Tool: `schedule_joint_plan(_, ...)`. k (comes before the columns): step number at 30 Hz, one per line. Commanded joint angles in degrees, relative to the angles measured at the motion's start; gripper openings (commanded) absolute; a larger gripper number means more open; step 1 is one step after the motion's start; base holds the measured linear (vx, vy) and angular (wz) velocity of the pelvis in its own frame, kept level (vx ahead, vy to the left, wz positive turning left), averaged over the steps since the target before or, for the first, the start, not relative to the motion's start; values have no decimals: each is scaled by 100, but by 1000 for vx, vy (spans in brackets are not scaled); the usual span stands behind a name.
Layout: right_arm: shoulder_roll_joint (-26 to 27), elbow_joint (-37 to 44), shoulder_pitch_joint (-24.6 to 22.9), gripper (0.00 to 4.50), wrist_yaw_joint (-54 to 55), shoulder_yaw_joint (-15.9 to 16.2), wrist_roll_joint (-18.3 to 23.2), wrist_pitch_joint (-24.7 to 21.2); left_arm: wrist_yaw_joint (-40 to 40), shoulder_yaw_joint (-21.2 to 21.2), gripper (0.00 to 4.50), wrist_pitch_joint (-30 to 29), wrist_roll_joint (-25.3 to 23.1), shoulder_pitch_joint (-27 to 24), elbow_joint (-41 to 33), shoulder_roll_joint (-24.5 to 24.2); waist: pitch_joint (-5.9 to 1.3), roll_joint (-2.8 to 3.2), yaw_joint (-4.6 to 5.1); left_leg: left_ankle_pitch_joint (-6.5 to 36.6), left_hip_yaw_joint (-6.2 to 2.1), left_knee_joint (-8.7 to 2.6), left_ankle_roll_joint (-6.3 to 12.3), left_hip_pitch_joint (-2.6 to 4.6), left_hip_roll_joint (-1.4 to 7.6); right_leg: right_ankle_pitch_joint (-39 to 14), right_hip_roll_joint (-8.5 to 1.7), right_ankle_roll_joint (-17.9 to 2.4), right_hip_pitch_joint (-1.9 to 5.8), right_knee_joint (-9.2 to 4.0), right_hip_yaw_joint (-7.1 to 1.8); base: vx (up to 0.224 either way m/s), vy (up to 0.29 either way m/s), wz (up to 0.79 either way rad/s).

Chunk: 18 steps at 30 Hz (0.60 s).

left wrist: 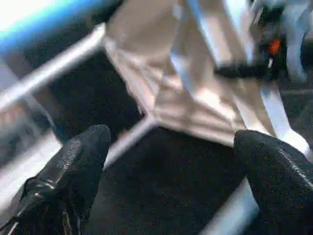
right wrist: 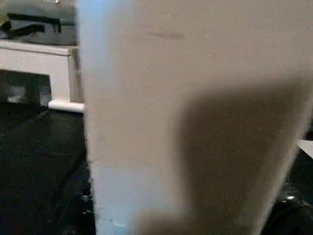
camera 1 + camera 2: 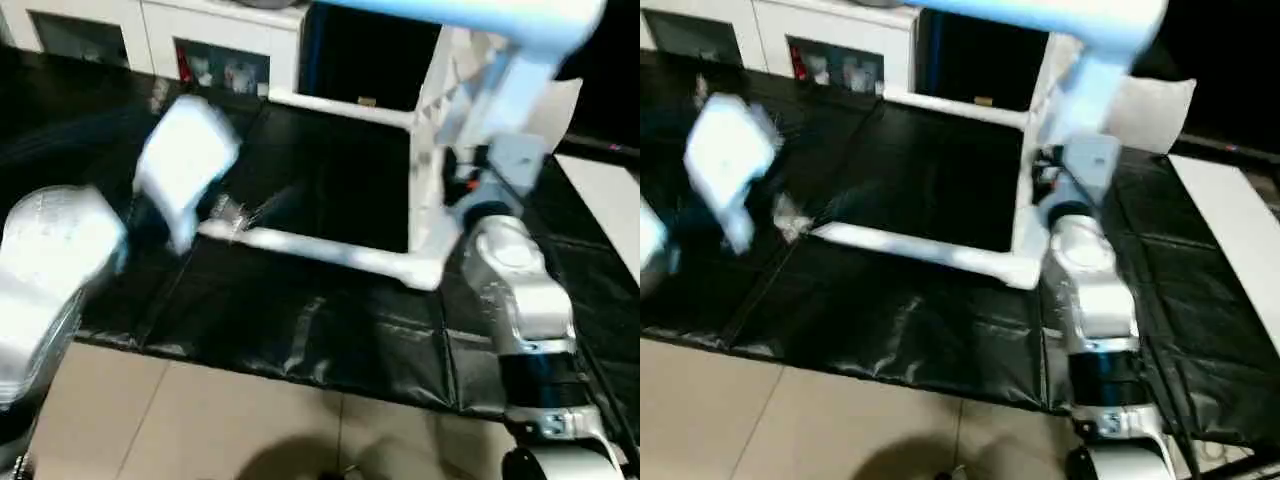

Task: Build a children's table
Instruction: Flip table

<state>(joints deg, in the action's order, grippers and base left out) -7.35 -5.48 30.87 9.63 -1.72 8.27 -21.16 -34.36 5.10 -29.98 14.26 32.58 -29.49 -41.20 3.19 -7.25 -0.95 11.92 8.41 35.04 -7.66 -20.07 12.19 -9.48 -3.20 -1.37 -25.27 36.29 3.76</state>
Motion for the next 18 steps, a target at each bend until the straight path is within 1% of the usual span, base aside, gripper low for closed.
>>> schedule_joint_plan(1, -8, -157, -50, 315, -56, 150, -114, -28, -34, 223, 450, 492, -464, 394, 96, -28, -373, 129, -44, 592, 113, -365, -373, -75, -45, -1607, -237, -29, 412, -381, -264, 0, 0, 0)
schedule_joint_plan(2, 4, -213, -94, 327, -43, 159, -138, 31, 26, 246, 450, 642, -591, 552, 188, -2, -377, 126, -43, 577, 113, -360, -400, -79, -43, -1565, -246, -42, 420, -364, -267, 0, 0, 0)
schedule_joint_plan(3, 10, -253, -117, 344, -44, 161, -160, 60, 30, 258, 450, 738, -642, 628, 253, 5, -364, 96, -36, 615, 106, -364, -430, -102, -45, -1636, -248, -17, 433, -374, -262, 0, 0, 0)
schedule_joint_plan(4, 15, -293, -141, 344, -45, 163, -182, 89, 34, 269, 450, 832, -694, 704, 317, 13, -362, 90, -42, 683, 112, -359, -420, -86, -49, -1793, -258, 10, 413, -408, -263, 0, 0, 0)
schedule_joint_plan(5, 35, -400, -175, 344, -70, 152, -216, 178, 73, 315, 450, 1050, -870, 850, 485, -9, -366, 101, -48, 700, 108, -355, -426, -89, -51, -1819, -264, 10, 420, -397, -264, 0, 0, 0)
schedule_joint_plan(6, 54, -553, -197, 344, -72, 133, -257, 293, 108, 380, 450, 1282, -1092, 1042, 716, -63, -362, 119, -58, 738, 105, -357, -409, -88, -54, -1890, -259, 36, 402, -417, -260, 0, 0, 0)
schedule_joint_plan(7, 69, -698, -198, 344, -64, 120, -309, 398, 139, 441, 450, 1488, -1296, 1215, 935, -112, -376, 136, -64, 747, 98, -356, -421, -88, -55, -1869, -256, 33, 413, -402, -256, 0, 0, 0)
schedule_joint_plan(8, 72, -832, -182, 344, -51, 118, -359, 481, 173, 493, 450, 1668, -1478, 1373, 1141, -136, -378, 127, -72, 743, 97, -357, -409, -79, -54, -1856, -251, 35, 399, -417, -251, 0, 0, 0)
schedule_joint_plan(9, 74, -1030, -136, 344, -14, 96, -399, 596, 248, 538, 450, 1837, -1650, 1581, 1443, -138, -382, 125, -77, 734, 91, -357, -422, -83, -52, -1791, -253, -2, 403, -395, -248, 0, 0, 0)
schedule_joint_plan(10, 74, -1030, -136, 344, -14, 96, -399, 596, 248, 538, 450, 1837, -1650, 1581, 1443, -138, -378, 143, -93, 755, 93, -353, -435, -65, -47, -1729, -252, -36, 389, -396, -250, 0, 0, 0)
schedule_joint_plan(11, 71, -1198, -82, 344, 1, 82, -423, 679, 317, 597, 450, 1981, -1819, 1751, 1732, -152, -383, 144, -99, 749, 85, -353, -456, -69, -38, -1651, -265, -80, 408, -368, -254, 0, 0, 0)
schedule_joint_plan(12, 73, -1360, -13, 344, 4, 65, -434, 771, 377, 675, 450, 2171, -2019, 1921, 2061, -176, -385, 134, -113, 721, 86, -352, -457, -70, -40, -1577, -267, -122, 404, -361, -255, 0, 0, 0)
schedule_joint_plan(13, 73, -1360, -13, 344, 4, 65, -434, 771, 377, 675, 450, 2171, -2019, 1921, 2061, -176, -381, 150, -113, 750, 85, -347, -460, -71, -44, -1541, -262, -155, 397, -353, -255, 0, 0, 0)
schedule_joint_plan(14, 75, -1457, 31, 344, 3, 54, -438, 829, 411, 724, 450, 2293, -2146, 2021, 2267, -193, -385, 140, -108, 751, 77, -349, -463, -86, -43, -1520, -266, -168, 416, -345, -255, 0, 0, 0)
schedule_joint_plan(15, 77, -1538, 77, 327, 2, 42, -436, 884, 455, 772, 450, 2433, -2277, 2148, 2525, -188, -386, 144, -119, 764, 75, -347, -471, -79, -39, -1499, -280, -197, 417, -334, -258, 0, 0, 0)
schedule_joint_plan(16, 77, -1538, 77, 327, 2, 42, -436, 884, 455, 772, 450, 2433, -2277, 2148, 2525, -188, -380, 143, -125, 804, 78, -346, -469, -76, -40, -1550, -285, -205, 410, -349, -260, 0, 0, 0)
schedule_joint_plan(17, 79, -1601, 119, 316, -9, 32, -428, 931, 494, 856, 450, 2612, -2423, 2345, 2867, -176, -382, 141, -121, 807, 72, -350, -478, -82, -37, -1560, -291, -215, 422, -339, -260, 0, 0, 0)
schedule_joint_plan(18, 79, -1601, 119, 299, -9, 32, -428, 931, 494, 856, 450, 2612, -2423, 2345, 2867, -176, -371, 145, -125, 919, 76, -346, -466, -68, -46, -1726, -283, -190, 395, -367, -256, 0, 0, 0)
